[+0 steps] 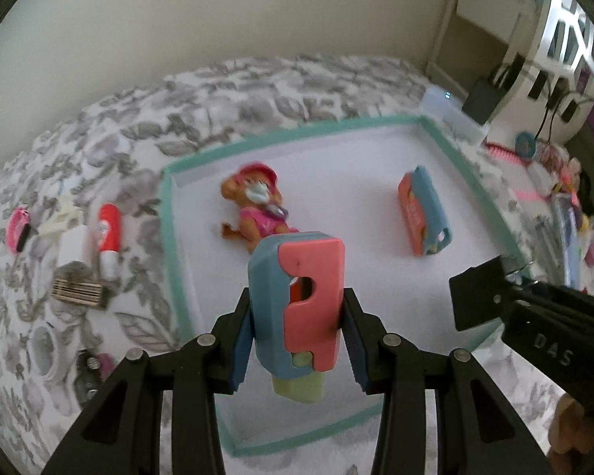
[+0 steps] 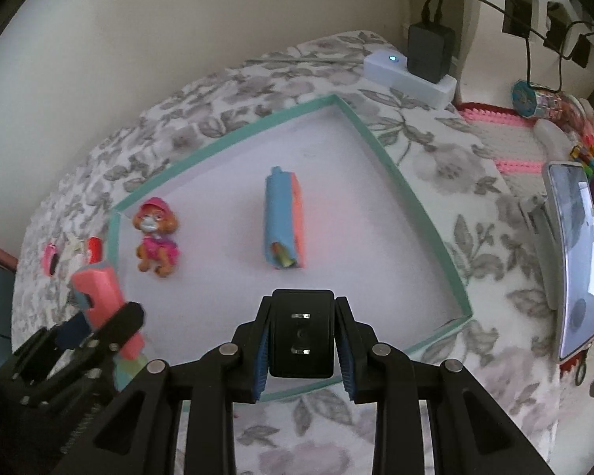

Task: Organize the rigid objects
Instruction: 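Carry the block with the left tool while the right tool carries the black charger into the tray, then open both tools to release the block and charger, then withdraw toward the pile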

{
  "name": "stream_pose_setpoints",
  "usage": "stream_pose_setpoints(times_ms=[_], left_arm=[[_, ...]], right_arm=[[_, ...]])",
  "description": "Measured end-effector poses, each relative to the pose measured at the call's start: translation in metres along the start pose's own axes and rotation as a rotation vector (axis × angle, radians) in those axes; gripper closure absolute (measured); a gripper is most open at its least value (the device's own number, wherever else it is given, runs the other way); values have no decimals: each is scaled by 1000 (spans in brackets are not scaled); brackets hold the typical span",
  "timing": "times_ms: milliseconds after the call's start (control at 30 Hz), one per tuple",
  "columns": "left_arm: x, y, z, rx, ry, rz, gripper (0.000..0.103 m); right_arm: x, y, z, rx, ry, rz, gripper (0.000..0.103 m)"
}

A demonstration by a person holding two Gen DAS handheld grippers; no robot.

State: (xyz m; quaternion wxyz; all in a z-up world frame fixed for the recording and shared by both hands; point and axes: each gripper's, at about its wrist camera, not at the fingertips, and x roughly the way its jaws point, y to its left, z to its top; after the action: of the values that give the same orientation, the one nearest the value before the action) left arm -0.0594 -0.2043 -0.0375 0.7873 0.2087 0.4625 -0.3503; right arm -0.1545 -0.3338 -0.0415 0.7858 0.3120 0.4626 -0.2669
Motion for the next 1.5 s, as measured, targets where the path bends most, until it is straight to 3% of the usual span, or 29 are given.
stream_pose_setpoints(times_ms=[233, 567, 667, 800, 1200, 1267, 1300, 1333, 1400, 1500], left_arm=[[31, 2, -6, -2, 70, 3, 60], [35, 15, -3, -39, 100, -49, 59], [32, 20, 0, -51, 106, -65, 50], [19, 24, 5, -62, 87, -95, 46], [-39, 67, 27, -130, -61, -48, 45], [-46, 78, 29, -151, -78, -31, 43], [-49, 84, 29, -164, -83, -19, 37], [-52, 90, 28, -173, -89, -8, 33], [-56, 98, 27, -184, -98, 13, 33], [-57, 111, 26, -199, -95, 51, 33]], right_arm=[[23, 5, 0, -36, 37, -41, 72], [24, 11, 2, -70, 37, -65, 72], [23, 14, 4, -71, 33, -66, 72], [14, 18, 7, -85, 2, -81, 61], [-46, 33, 16, -103, -187, -54, 62], [-54, 36, 15, -109, -212, -54, 62], [-57, 38, 15, -111, -229, -55, 61], [-59, 40, 14, -111, -237, -56, 60], [-60, 41, 14, -107, -254, -55, 43], [-58, 43, 13, -100, -248, -42, 40]])
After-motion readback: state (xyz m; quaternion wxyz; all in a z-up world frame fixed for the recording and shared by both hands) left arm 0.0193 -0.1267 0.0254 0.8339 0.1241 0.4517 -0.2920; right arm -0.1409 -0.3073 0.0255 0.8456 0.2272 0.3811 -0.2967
